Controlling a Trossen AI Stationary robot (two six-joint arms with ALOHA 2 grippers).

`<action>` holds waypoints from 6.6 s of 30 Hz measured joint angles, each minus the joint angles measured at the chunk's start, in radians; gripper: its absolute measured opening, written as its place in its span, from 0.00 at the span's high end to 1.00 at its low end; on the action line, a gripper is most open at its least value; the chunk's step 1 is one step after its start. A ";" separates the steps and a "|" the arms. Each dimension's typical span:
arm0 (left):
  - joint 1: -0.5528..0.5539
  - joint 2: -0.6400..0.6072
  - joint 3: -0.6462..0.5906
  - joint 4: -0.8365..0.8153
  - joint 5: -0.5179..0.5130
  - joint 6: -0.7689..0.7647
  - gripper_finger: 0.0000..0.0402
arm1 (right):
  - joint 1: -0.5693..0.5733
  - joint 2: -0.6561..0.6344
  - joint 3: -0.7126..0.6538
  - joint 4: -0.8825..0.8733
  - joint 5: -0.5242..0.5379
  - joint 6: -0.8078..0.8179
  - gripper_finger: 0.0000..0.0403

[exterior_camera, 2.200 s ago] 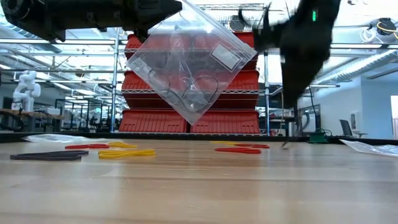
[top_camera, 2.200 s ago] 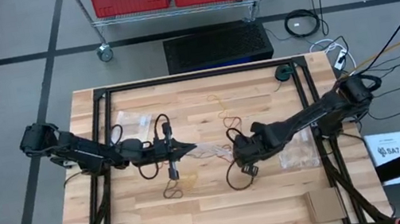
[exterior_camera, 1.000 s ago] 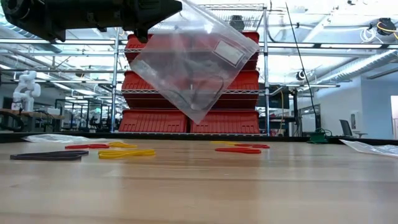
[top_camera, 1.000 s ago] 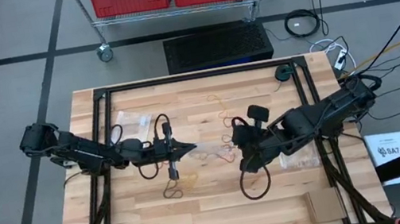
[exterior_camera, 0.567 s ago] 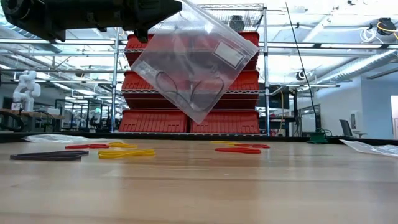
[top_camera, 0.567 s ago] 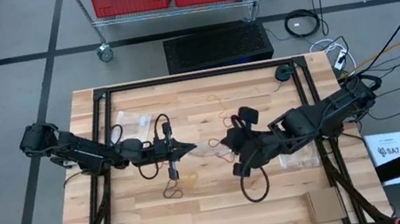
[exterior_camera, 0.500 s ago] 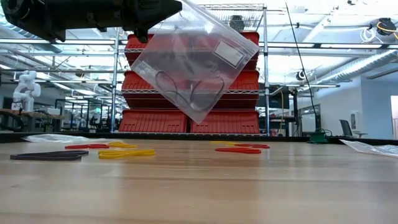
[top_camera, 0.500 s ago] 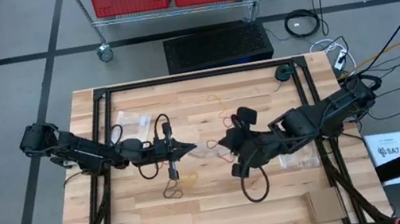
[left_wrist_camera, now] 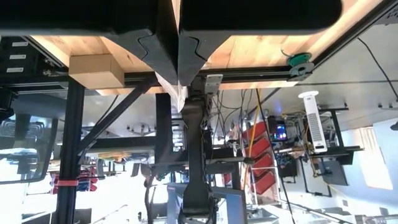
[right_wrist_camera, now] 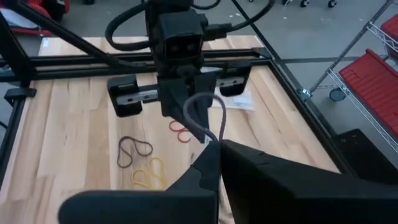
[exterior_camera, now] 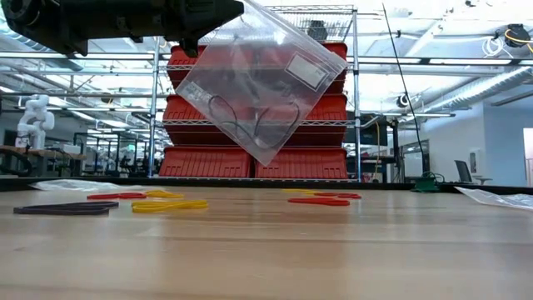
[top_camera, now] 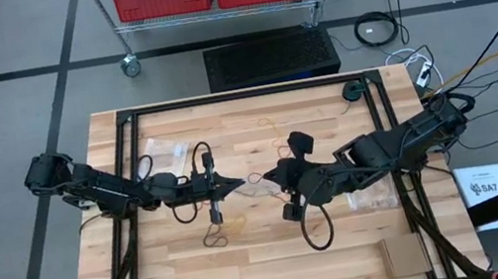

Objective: Sort rubber bands
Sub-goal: Put the right purple rubber band into the zip bag, then put the rubber band into the zip bag

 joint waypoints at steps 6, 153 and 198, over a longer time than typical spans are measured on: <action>0.000 0.000 0.000 0.000 0.000 0.000 1.00 | -0.007 0.027 0.000 0.010 -0.006 -0.006 1.00; 0.092 -0.588 -0.201 -0.247 -0.026 0.032 1.00 | -0.153 0.369 -0.323 0.666 -0.686 -0.162 0.61; 0.091 -0.865 -0.200 -0.505 -0.026 0.030 1.00 | -0.218 0.904 0.344 0.293 -0.701 -0.278 1.00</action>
